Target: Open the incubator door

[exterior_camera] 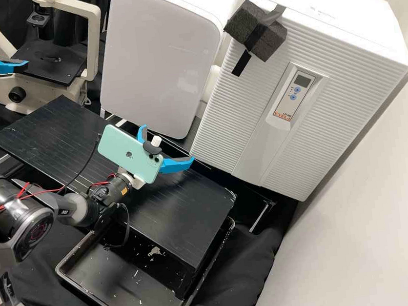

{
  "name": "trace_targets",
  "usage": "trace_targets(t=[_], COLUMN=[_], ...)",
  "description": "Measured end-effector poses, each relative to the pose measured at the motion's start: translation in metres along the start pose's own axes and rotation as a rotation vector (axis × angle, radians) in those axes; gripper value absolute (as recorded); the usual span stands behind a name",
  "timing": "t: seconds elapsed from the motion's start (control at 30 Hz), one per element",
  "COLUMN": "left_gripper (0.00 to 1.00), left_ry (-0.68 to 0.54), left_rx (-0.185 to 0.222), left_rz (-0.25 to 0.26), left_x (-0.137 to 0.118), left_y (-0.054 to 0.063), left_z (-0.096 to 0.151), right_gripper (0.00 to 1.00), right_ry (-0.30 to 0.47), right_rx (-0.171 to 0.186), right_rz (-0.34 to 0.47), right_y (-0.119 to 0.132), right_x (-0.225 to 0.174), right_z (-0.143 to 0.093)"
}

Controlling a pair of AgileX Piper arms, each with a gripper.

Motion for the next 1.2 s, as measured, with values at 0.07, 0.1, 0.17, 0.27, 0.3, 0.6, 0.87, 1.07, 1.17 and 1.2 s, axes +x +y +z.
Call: trace_targets(t=[0.07,0.1,0.17,0.27,0.3,0.6,0.87,1.07,1.17,1.2], left_gripper=[1.00,1.00,1.00,1.00,1.00,1.00,1.00,1.00,1.00,1.00], left_ry=[0.000,0.000,0.000,0.000,0.000,0.000,0.000,0.000,0.000,0.000], left_rx=[0.000,0.000,0.000,0.000,0.000,0.000,0.000,0.000,0.000,0.000], left_rz=[0.000,0.000,0.000,0.000,0.000,0.000,0.000,0.000,0.000,0.000], left_x=[0.000,0.000,0.000,0.000,0.000,0.000,0.000,0.000,0.000,0.000], left_y=[0.000,0.000,0.000,0.000,0.000,0.000,0.000,0.000,0.000,0.000], left_z=[0.000,0.000,0.000,0.000,0.000,0.000,0.000,0.000,0.000,0.000], right_gripper=[1.00,1.00,1.00,1.00,1.00,1.00,1.00,1.00,1.00,1.00], right_ry=[0.000,0.000,0.000,0.000,-0.001,-0.018,-0.035,-0.051,-0.029,-0.020], right_rx=[0.000,0.000,0.000,0.000,0.000,0.073,0.011,0.010,0.027,0.029], right_rz=[0.000,0.000,0.000,0.000,0.002,0.014,0.040,0.193,0.262,0.280], right_y=[0.000,0.000,0.000,0.000,0.001,0.007,0.015,0.057,0.074,0.079], right_x=[0.000,0.000,0.000,0.000,0.000,-0.001,-0.002,-0.016,-0.021,-0.022], right_z=[0.000,0.000,0.000,0.000,0.001,0.009,0.014,0.018,0.015,0.013])
